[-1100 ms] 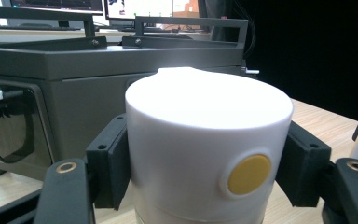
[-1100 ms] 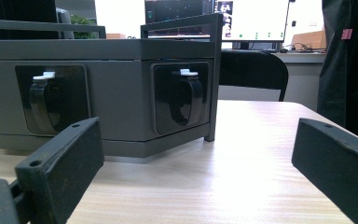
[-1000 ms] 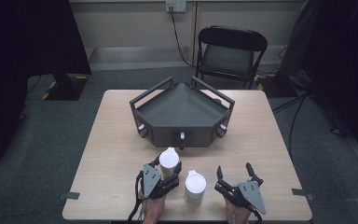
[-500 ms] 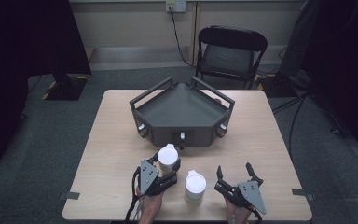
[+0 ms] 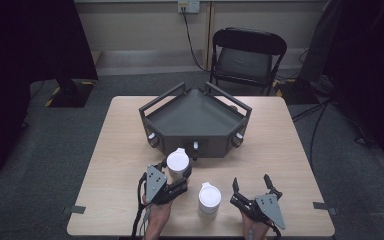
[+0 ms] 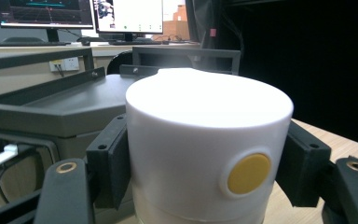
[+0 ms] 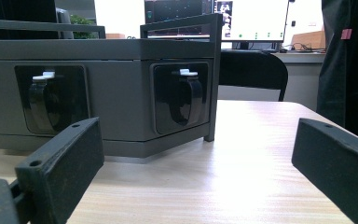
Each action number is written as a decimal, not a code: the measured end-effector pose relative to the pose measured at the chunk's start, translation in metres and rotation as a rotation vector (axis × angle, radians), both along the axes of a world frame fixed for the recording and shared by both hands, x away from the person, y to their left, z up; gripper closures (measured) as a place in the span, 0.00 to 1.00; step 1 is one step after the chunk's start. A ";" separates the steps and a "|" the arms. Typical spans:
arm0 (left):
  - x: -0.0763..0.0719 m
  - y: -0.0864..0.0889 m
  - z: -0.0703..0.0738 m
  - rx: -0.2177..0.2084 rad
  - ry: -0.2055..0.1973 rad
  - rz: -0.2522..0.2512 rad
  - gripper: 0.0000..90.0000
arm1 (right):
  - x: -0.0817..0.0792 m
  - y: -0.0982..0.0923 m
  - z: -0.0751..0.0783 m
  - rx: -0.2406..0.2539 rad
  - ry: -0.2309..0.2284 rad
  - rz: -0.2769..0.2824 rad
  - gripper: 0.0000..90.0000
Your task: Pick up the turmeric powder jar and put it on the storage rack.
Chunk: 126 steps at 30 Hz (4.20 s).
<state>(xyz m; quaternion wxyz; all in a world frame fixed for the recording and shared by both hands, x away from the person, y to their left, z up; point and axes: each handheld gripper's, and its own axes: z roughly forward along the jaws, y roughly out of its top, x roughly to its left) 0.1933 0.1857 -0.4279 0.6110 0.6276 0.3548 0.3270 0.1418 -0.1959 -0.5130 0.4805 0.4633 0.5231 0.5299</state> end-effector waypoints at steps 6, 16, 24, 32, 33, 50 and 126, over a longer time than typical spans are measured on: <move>0.006 0.003 0.010 0.004 -0.001 -0.009 0.34 | 0.000 0.000 0.000 0.000 0.000 0.000 0.01; 0.018 0.008 0.025 -0.014 0.005 -0.016 0.34 | 0.000 0.000 0.000 0.000 0.000 0.000 0.01; 0.028 0.011 0.040 -0.027 -0.002 -0.015 0.34 | 0.000 0.000 0.000 0.000 0.000 0.000 0.01; 0.033 0.012 0.054 -0.027 -0.017 -0.002 0.34 | 0.000 0.000 0.000 0.000 0.000 0.001 0.01; 0.034 0.011 0.055 -0.026 -0.018 0.001 0.34 | 0.000 0.000 0.000 0.000 0.000 0.001 0.01; 0.058 -0.002 0.078 -0.038 -0.015 0.062 0.34 | 0.000 0.000 0.000 0.001 0.001 0.003 0.01; 0.135 -0.039 0.071 -0.003 0.044 0.206 0.34 | 0.000 -0.002 0.000 0.001 0.001 0.012 0.01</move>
